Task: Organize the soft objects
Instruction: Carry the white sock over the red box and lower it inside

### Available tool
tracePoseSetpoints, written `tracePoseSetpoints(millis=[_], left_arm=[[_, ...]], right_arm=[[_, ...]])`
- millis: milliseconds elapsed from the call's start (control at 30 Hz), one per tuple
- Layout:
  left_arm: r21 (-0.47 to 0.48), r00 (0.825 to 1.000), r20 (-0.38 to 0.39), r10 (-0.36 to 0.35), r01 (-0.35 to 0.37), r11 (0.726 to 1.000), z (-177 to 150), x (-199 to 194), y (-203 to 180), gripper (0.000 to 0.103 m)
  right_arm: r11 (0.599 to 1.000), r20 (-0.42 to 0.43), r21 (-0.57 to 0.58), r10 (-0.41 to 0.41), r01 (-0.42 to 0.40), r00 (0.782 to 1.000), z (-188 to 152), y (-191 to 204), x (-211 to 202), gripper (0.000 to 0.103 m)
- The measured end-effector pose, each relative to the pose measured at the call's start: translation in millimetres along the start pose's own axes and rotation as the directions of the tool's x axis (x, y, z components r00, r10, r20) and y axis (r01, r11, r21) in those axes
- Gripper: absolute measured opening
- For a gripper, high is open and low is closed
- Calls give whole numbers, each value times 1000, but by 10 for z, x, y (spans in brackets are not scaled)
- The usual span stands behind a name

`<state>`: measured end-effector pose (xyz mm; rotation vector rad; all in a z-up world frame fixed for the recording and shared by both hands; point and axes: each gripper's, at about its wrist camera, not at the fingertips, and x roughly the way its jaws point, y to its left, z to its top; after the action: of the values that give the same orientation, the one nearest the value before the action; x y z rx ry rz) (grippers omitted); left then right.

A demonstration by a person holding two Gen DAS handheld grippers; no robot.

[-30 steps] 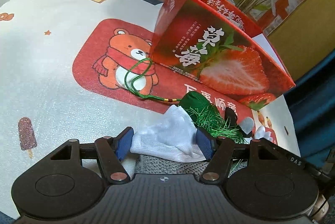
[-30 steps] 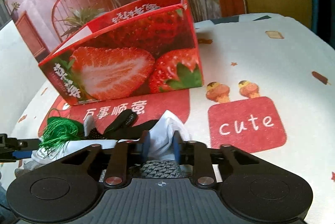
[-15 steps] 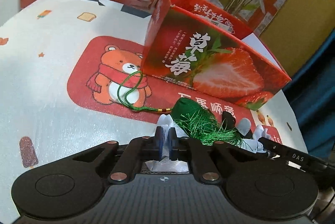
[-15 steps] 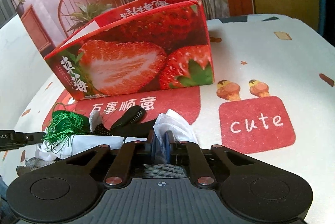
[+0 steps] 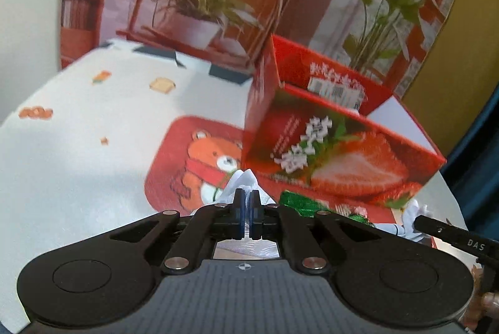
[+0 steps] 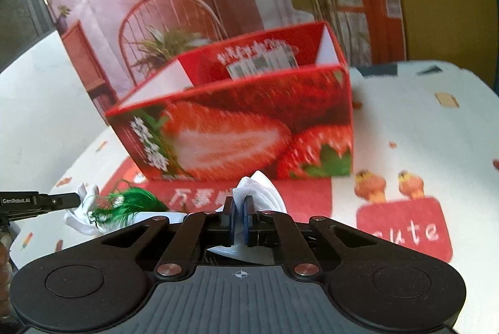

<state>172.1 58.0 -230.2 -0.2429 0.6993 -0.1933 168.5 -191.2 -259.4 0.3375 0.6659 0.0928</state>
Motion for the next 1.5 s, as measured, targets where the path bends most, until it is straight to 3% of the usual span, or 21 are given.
tracePoseSetpoints(millis=[633, 1500], left_arm=[[105, 986, 166, 2, -20, 994, 429, -251, -246, 3], [131, 976, 215, -29, 0, 991, 792, -57, -453, 3]], right_arm=[[999, 131, -43, 38, -33, 991, 479, 93, -190, 5], [998, 209, -53, 29, -18, 978, 955, -34, -127, 4]])
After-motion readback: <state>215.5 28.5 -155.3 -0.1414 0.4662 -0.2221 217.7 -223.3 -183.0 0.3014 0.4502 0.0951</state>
